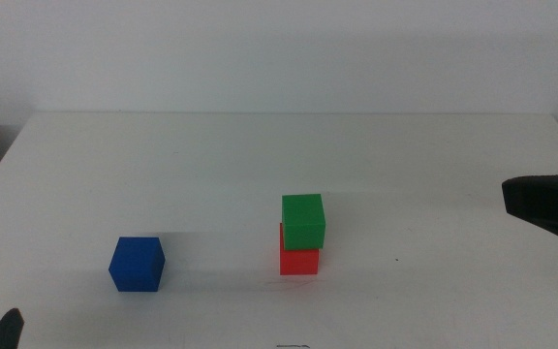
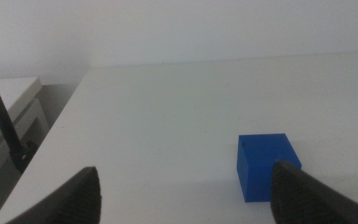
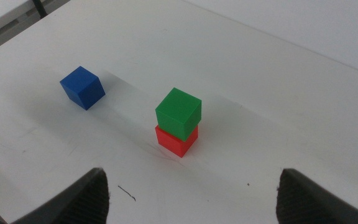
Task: Stack red cubes first, then green, then blue cubes in a specific spot.
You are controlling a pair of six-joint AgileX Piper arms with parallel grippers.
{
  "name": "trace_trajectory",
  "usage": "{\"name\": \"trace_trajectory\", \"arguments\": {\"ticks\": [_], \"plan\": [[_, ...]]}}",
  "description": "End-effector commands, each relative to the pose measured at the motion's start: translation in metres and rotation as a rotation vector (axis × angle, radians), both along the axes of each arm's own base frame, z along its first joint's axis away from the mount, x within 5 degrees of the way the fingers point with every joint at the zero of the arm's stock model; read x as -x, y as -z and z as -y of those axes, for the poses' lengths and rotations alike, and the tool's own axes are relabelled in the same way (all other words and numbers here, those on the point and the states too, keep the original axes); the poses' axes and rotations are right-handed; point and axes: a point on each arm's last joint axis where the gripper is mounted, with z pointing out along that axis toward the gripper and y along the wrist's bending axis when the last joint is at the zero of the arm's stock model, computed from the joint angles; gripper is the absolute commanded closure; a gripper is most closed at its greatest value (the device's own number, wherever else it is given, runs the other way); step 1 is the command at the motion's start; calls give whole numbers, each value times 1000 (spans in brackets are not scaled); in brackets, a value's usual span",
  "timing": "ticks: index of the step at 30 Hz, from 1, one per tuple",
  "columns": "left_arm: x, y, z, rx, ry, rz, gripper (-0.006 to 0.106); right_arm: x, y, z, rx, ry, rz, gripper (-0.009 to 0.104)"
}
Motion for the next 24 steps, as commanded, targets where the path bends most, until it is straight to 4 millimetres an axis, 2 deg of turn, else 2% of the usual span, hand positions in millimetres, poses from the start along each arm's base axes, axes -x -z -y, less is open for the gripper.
{"name": "trace_trajectory", "arguments": {"ticks": [1,2,4,5,7,10,13,18,24], "plan": [[0,-9,0,20,1,89,7,-1,-14,1,-43,10,88,22],[0,-11,0,32,1,88,7,-1,-14,1,-43,10,88,22],[-9,-38,1,38,2,30,7,-1,-14,1,-43,10,88,22],[-14,-45,1,46,2,-6,7,-1,-14,1,-43,10,88,22],[-26,-78,2,50,7,-72,7,-1,-14,1,-43,10,88,22],[-42,-113,3,7,22,-230,7,-1,-14,1,-43,10,88,22],[-59,-137,6,21,40,-442,7,-1,-14,1,-43,10,88,22],[-79,-157,10,37,71,-759,7,-1,-14,1,-43,10,88,22],[-111,-158,12,43,80,-920,7,-1,-14,1,-44,10,88,22]]}}
